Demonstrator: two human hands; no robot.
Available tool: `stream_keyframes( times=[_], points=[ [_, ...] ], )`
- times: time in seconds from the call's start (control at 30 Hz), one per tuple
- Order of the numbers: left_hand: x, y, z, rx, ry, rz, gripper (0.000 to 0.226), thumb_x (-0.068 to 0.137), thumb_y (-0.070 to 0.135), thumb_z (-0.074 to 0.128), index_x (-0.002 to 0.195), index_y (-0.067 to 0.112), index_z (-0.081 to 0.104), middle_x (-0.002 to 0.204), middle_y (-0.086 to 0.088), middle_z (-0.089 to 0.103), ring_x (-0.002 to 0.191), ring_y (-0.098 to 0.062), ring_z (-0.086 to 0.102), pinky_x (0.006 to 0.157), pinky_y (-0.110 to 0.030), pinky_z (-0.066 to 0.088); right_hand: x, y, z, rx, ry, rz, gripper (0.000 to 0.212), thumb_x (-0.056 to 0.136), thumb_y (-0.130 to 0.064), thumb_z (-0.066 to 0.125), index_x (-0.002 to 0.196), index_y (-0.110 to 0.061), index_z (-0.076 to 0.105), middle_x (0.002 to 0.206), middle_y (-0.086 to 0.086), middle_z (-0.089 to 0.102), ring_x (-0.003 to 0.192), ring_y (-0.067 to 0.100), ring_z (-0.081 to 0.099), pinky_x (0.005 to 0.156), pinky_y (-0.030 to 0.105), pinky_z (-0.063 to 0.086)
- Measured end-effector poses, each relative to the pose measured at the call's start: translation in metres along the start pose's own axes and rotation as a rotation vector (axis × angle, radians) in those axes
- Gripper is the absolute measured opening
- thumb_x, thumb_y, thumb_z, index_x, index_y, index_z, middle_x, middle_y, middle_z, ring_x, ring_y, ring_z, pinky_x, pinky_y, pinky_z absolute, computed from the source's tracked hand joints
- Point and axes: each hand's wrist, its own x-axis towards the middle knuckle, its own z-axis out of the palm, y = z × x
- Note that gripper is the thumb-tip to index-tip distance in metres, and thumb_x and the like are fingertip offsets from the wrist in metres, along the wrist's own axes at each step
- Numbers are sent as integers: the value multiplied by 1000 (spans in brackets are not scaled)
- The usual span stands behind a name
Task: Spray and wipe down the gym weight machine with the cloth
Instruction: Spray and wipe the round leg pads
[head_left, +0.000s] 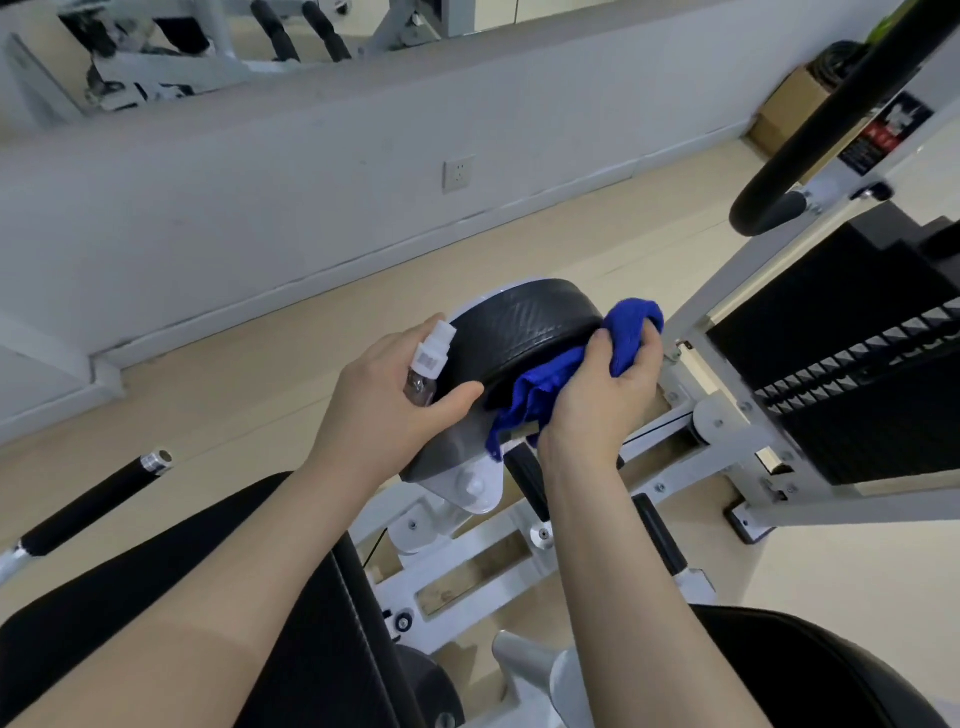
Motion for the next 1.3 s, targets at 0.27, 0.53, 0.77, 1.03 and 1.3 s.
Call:
stream_keyframes(
  times=[0.27, 0.53, 0.77, 1.03, 1.3],
  points=[
    [-1, -9, 9, -41, 30, 35, 67, 74, 31, 71, 136, 35, 44, 106, 21, 56, 87, 19, 48, 75, 7, 30, 7, 97, -1, -184, -22, 544, 47, 88, 4, 33, 129, -21, 37, 114, 7, 53, 92, 20, 53, 91, 40, 46],
    [0, -11, 9, -71, -3, 10, 68, 75, 33, 69, 137, 35, 42, 116, 17, 54, 97, 19, 45, 77, 7, 28, -8, 12, 1, -58, 42, -18, 34, 96, -11, 41, 129, -14, 44, 119, 4, 53, 101, 12, 54, 88, 22, 46],
    [5, -16, 4, -260, -80, -107, 37, 79, 27, 68, 107, 46, 54, 68, 12, 56, 52, -1, 53, 57, -13, 46, -52, 104, -7, -361, -159, 334, 66, 95, -7, 44, 148, -22, 8, 142, -2, 33, 127, 15, 37, 100, 20, 30],
    [18, -22, 1, -409, -147, -204, 27, 90, 22, 56, 105, 44, 53, 51, -5, 53, 47, -14, 52, 49, -22, 46, -73, 63, 6, -166, -170, -43, 57, 92, -5, 47, 141, -19, 21, 132, -6, 37, 121, 13, 43, 104, 32, 40],
    [37, -23, 4, -405, -245, -208, 26, 91, 27, 55, 115, 38, 52, 61, -3, 53, 45, -12, 52, 46, -22, 46, -66, 141, -27, -886, -681, -294, 28, 90, -9, 45, 111, -25, 52, 126, 11, 44, 107, 28, 49, 86, 36, 45]
  ],
)
